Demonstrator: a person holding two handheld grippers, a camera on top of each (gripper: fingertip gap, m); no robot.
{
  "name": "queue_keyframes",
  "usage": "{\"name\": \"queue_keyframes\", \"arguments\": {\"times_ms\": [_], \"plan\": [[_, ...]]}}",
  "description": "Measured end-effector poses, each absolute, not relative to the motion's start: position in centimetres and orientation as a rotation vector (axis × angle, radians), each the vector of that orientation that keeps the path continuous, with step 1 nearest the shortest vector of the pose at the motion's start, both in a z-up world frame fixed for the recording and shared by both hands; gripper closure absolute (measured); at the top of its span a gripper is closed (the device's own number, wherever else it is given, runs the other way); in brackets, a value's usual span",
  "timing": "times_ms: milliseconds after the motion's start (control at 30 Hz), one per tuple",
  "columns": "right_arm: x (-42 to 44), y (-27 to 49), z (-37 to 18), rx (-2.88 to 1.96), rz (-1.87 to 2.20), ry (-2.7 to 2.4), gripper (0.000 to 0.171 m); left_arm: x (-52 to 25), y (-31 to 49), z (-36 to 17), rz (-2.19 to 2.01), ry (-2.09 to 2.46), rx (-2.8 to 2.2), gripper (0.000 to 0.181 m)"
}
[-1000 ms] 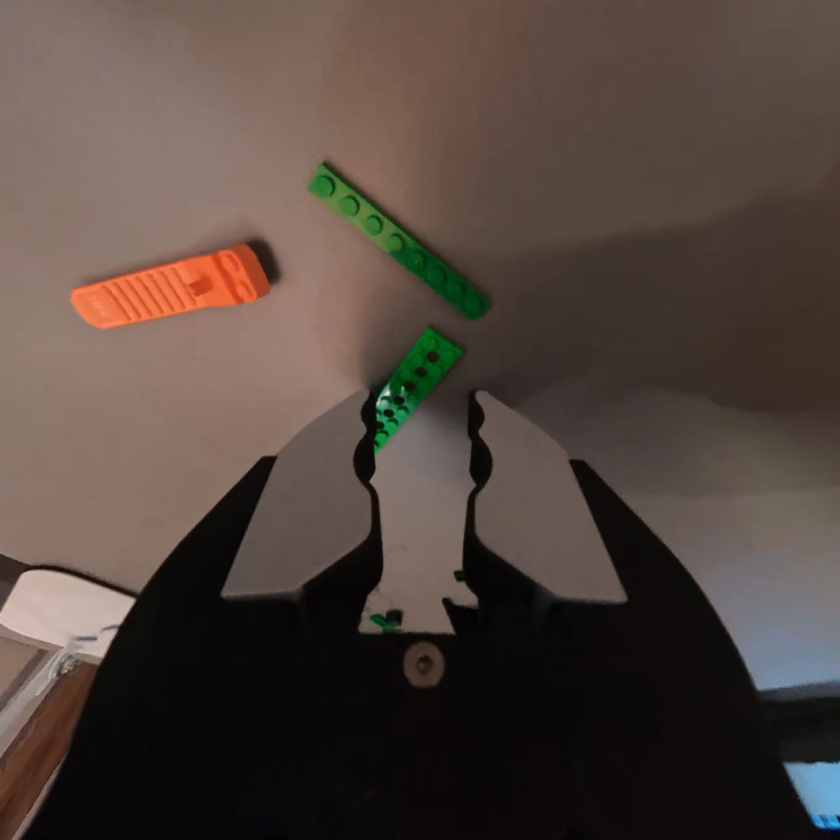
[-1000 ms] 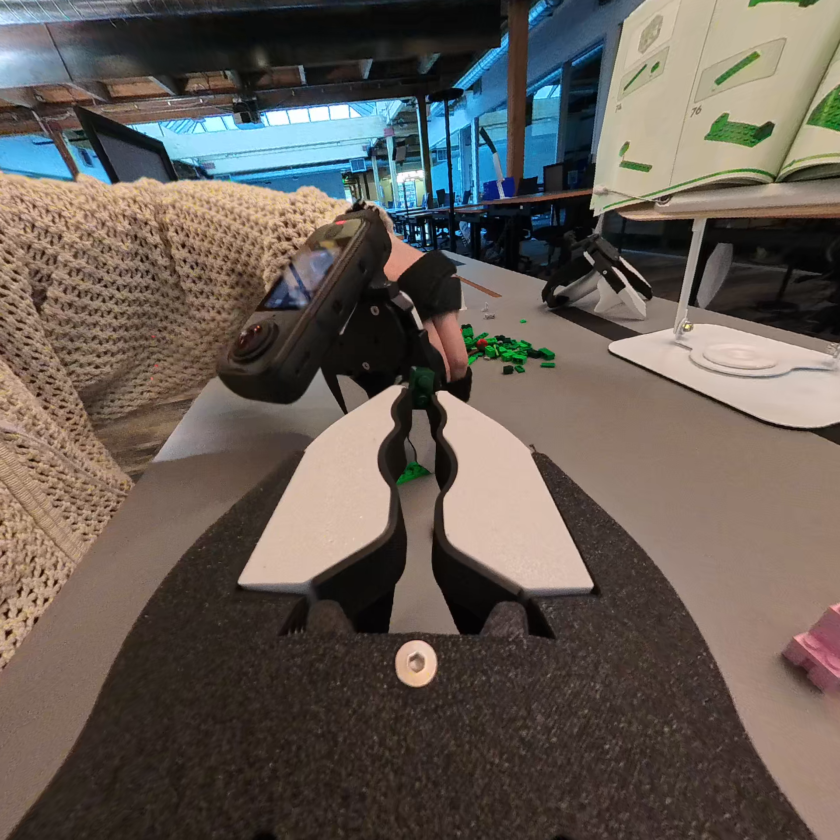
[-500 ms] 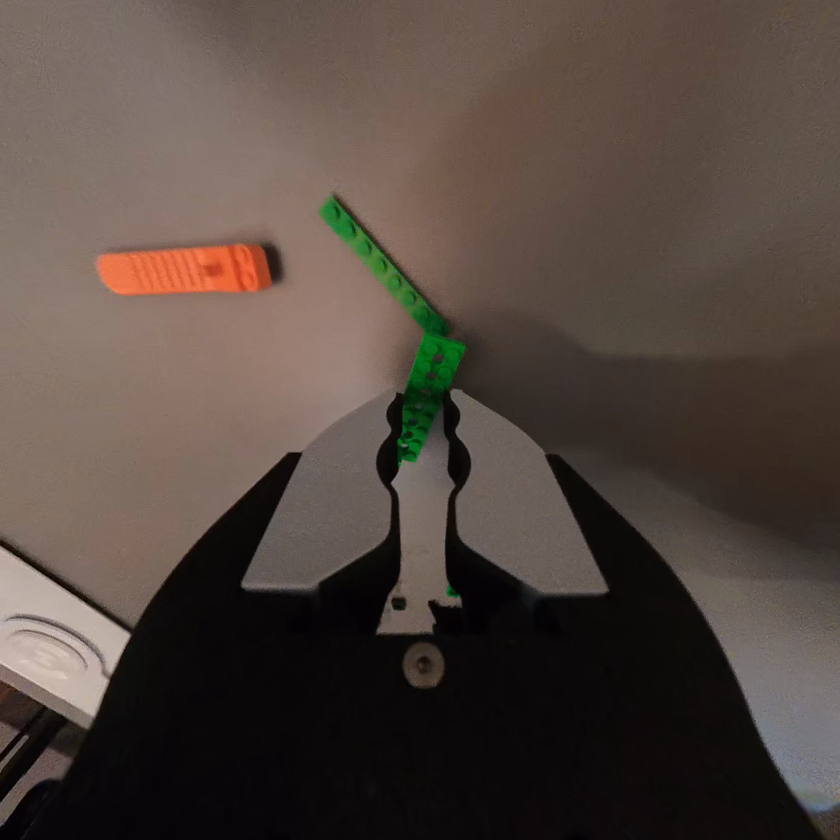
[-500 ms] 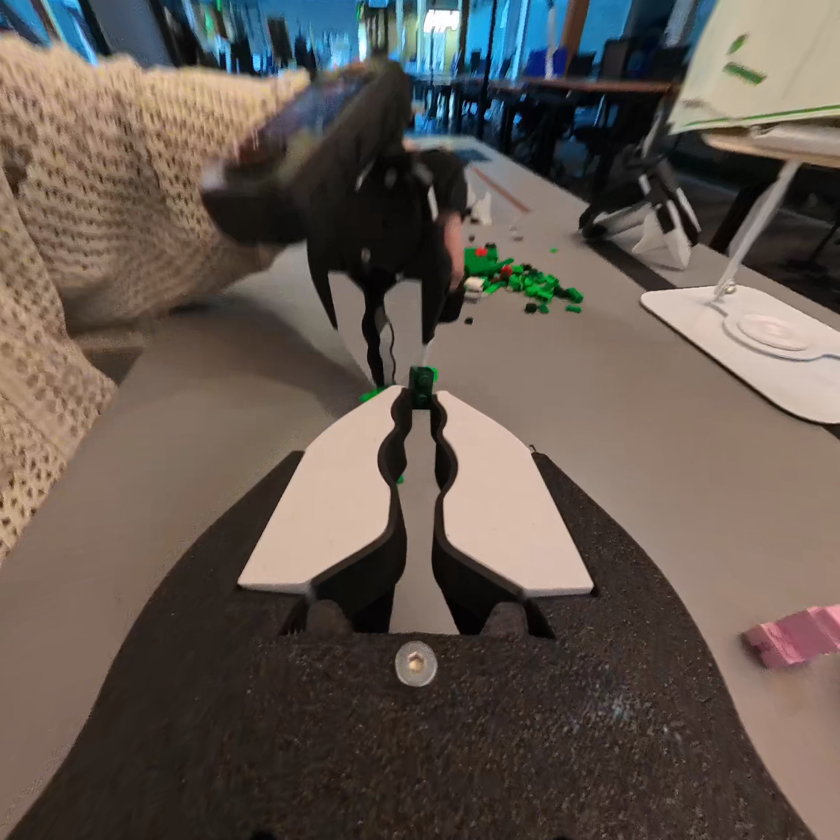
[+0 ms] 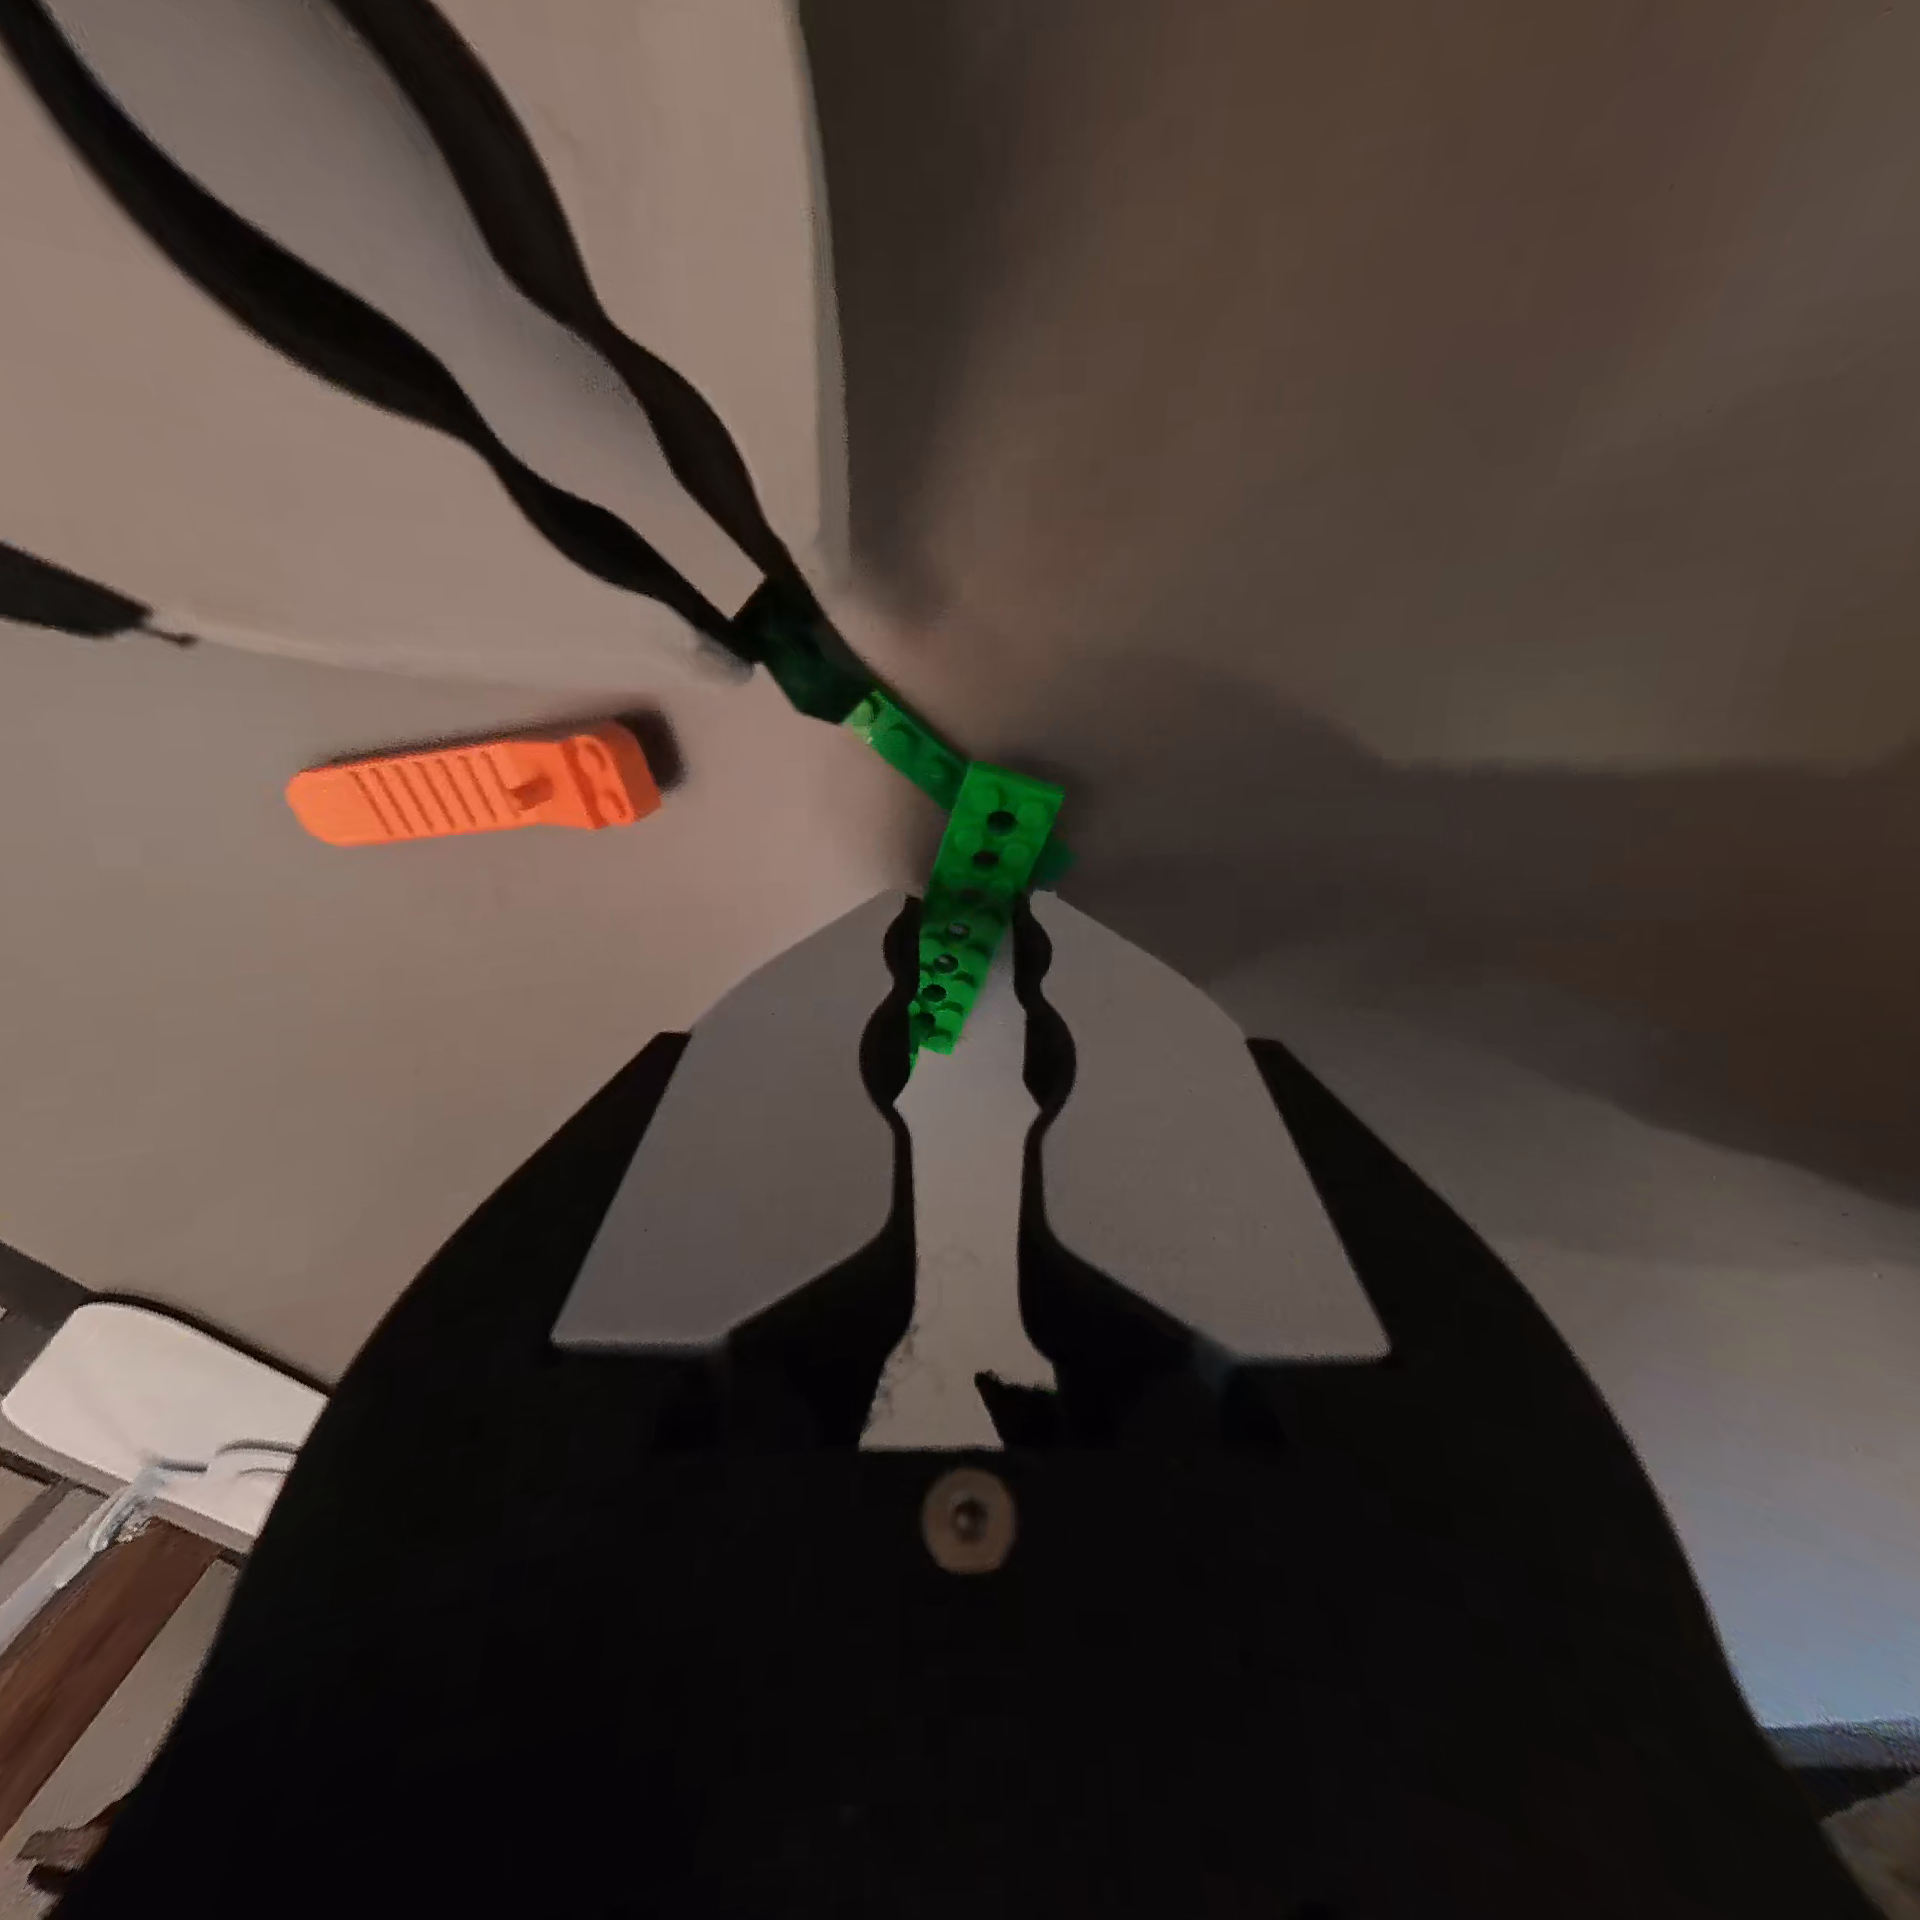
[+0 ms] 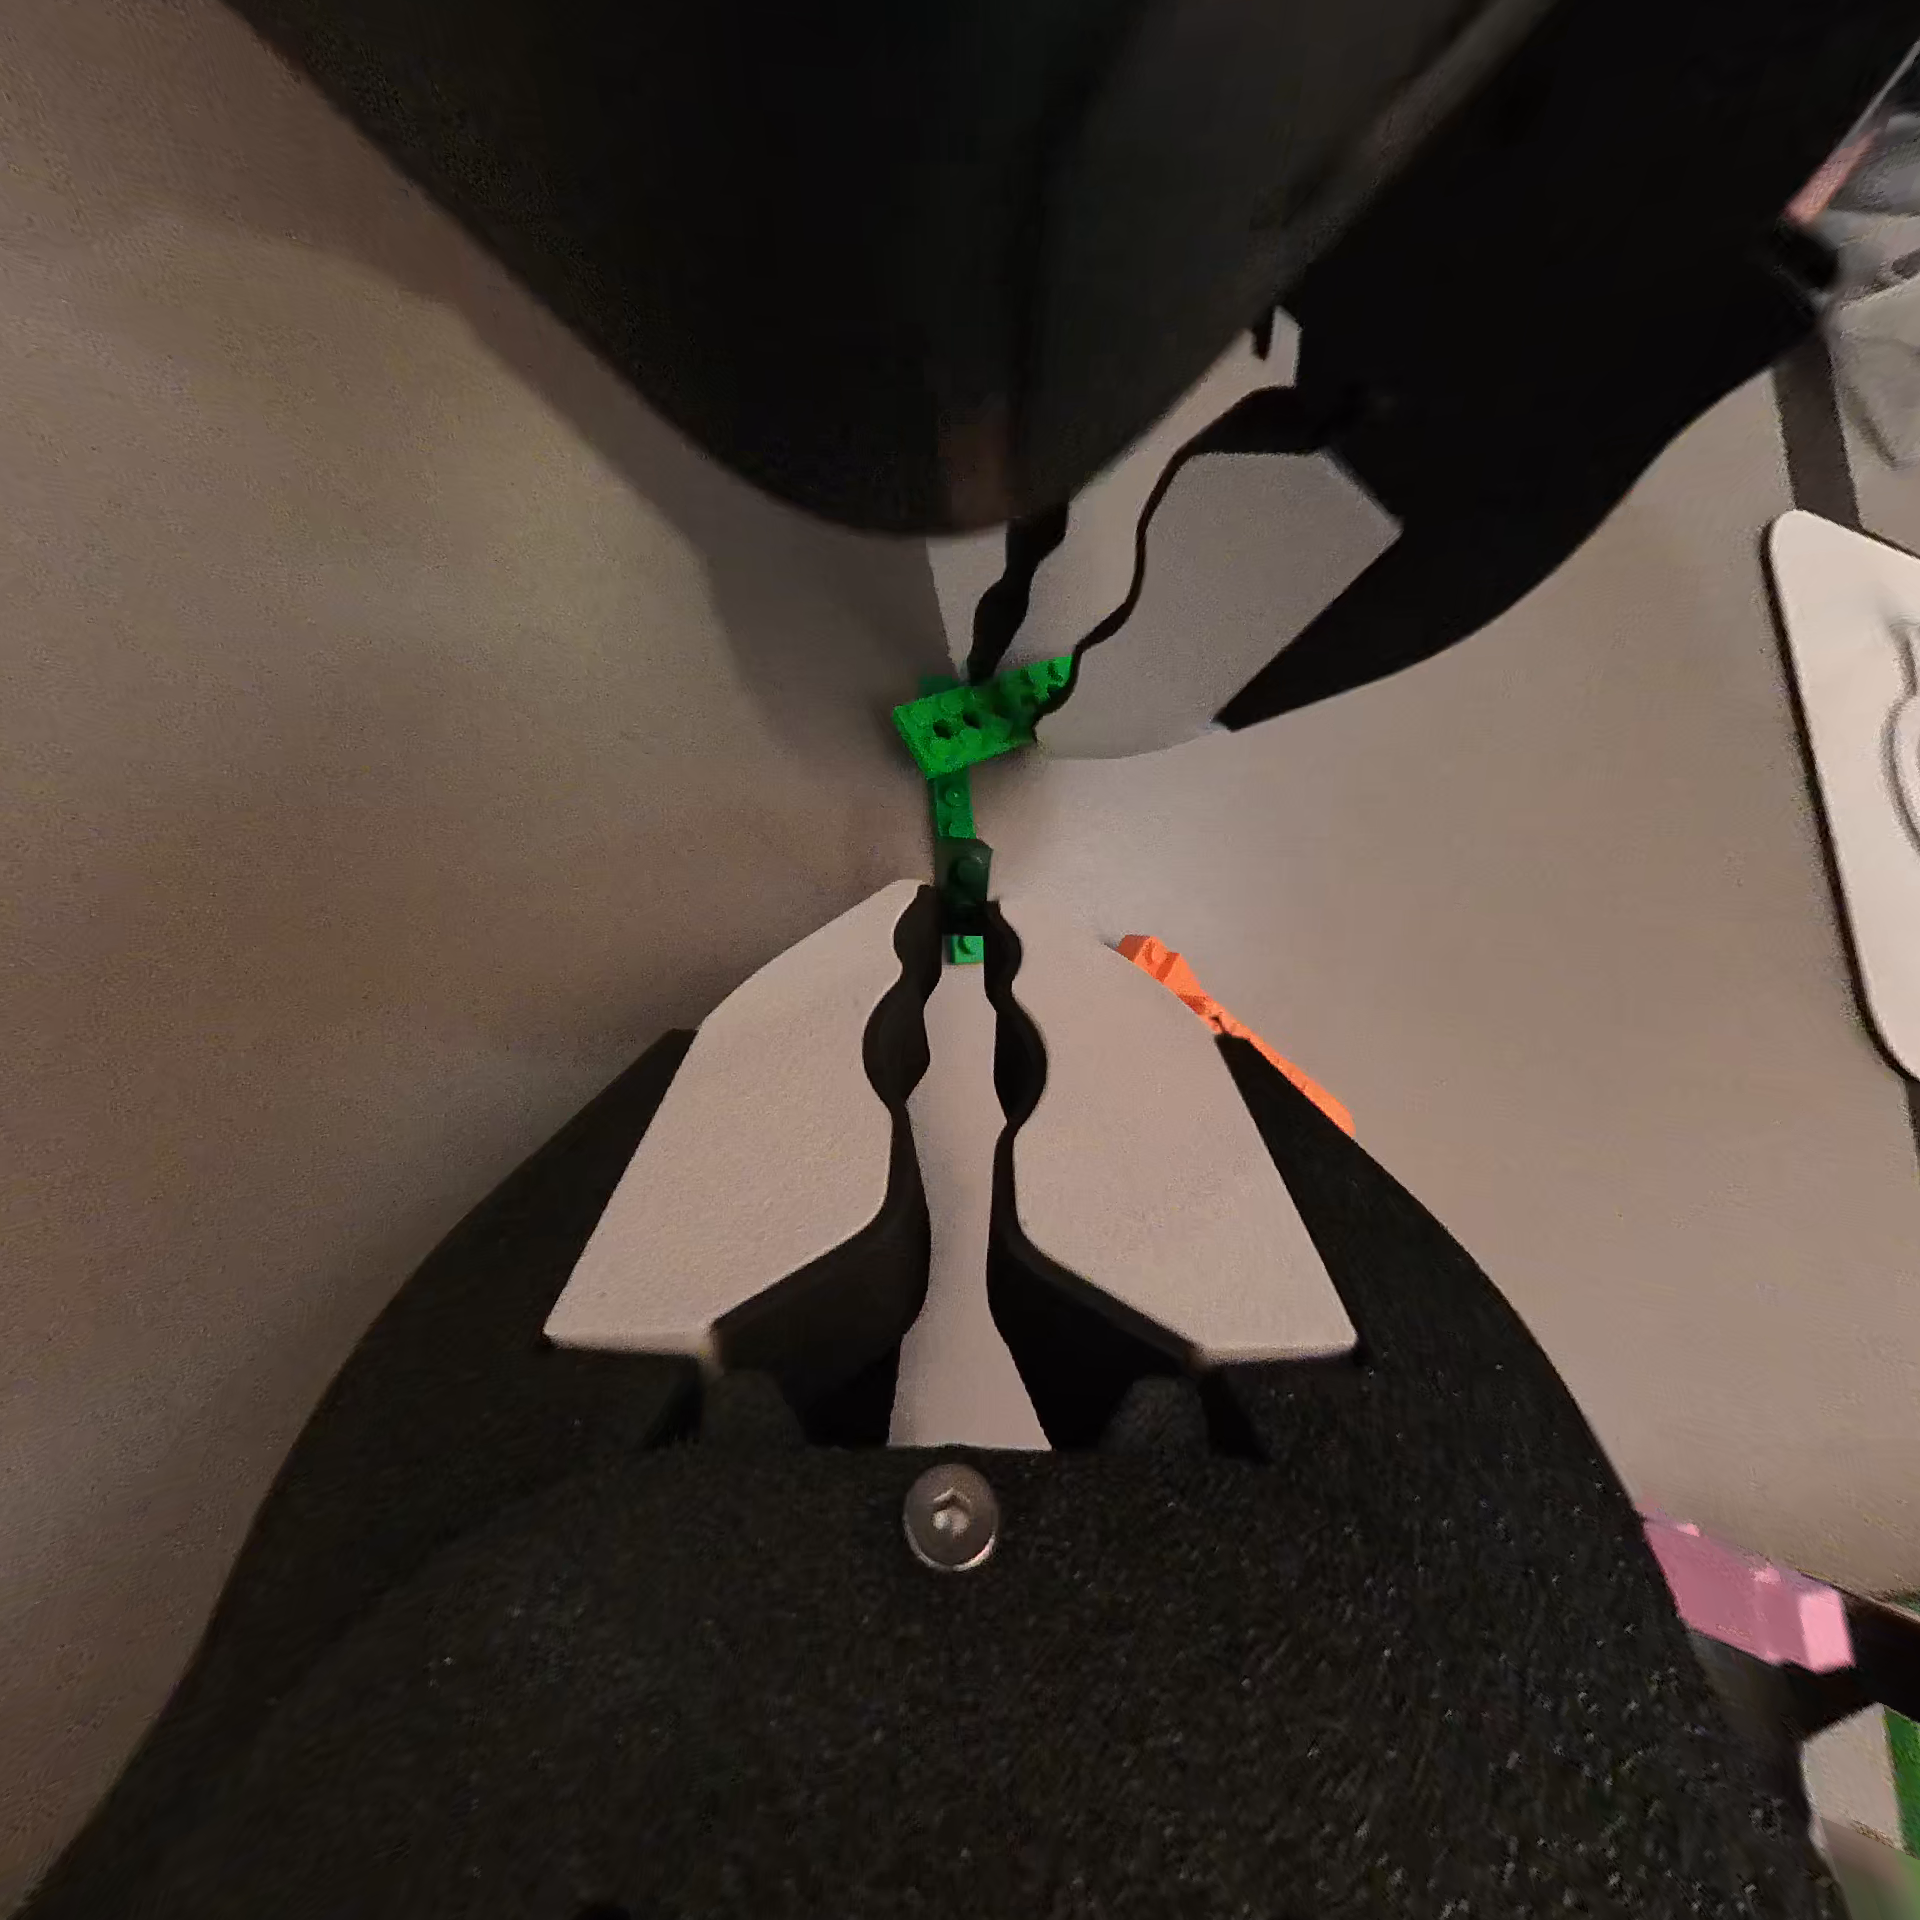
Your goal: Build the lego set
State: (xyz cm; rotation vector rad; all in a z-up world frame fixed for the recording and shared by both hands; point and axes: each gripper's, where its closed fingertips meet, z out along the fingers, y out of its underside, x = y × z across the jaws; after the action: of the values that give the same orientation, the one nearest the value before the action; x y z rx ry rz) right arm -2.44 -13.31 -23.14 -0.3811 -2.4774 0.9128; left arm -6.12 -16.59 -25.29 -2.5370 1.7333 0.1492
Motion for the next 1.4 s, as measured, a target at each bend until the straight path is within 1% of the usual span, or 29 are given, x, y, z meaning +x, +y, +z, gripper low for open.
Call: {"name": "queue_keyframes", "arguments": {"times_ms": [133,267,333,400,533,600,633,733,833,867,967,1067,1400], "plan": [[-2.3,-13.0,-23.4,-0.395,0.922,-2.480,0.164,-6.0,-16.4,-25.2,0.132,1.701,-2.531,0.163],[-1.9,-12.7,-23.3,-0.410,0.947,-2.474,0.164,-6.4,-16.6,-24.6,0.167,1.612,-2.545,0.152],[-1.8,-12.4,-23.4,-0.413,0.939,-2.477,0.164,-6.5,-17.1,-23.9,0.142,1.460,-2.576,0.146],[-1.8,-12.1,-23.4,-0.407,0.929,-2.483,0.164,-6.3,-17.4,-23.0,0.075,1.201,-2.584,0.144],[-2.1,-11.9,-22.9,-0.377,0.935,-2.498,0.164,-5.3,-16.3,-21.0,-0.013,0.595,-2.378,0.107],[-2.5,-11.9,-22.7,-0.351,0.923,-2.517,0.164,-5.3,-16.4,-21.1,-0.008,0.358,-2.321,0.089],[-2.7,-12.0,-22.7,-0.334,0.915,-2.530,0.164,-5.1,-16.6,-21.5,-0.021,0.273,-2.309,0.084],[-3.1,-12.5,-22.6,-0.280,0.902,-2.570,0.164,-5.1,-16.6,-22.7,-0.019,0.073,-2.256,0.083],[-3.3,-13.1,-22.7,-0.240,0.905,-2.606,0.164,-5.5,-16.5,-24.2,-0.041,-0.049,-2.238,0.083],[-3.4,-13.3,-22.8,-0.231,0.909,-2.616,0.164,-5.6,-16.4,-24.4,-0.043,-0.068,-2.241,0.085],[-3.3,-13.6,-23.1,-0.206,0.919,-2.656,0.164,-6.0,-16.3,-24.8,0.010,-0.047,-2.276,0.090],[-3.2,-13.9,-23.5,-0.176,0.907,-2.694,0.164,-6.2,-15.9,-25.7,0.007,-0.028,-2.317,0.089],[-3.8,-14.9,-23.8,-0.141,0.869,-2.782,0.164,-6.6,-16.0,-25.7,-0.008,0.016,-2.364,0.096]]}}
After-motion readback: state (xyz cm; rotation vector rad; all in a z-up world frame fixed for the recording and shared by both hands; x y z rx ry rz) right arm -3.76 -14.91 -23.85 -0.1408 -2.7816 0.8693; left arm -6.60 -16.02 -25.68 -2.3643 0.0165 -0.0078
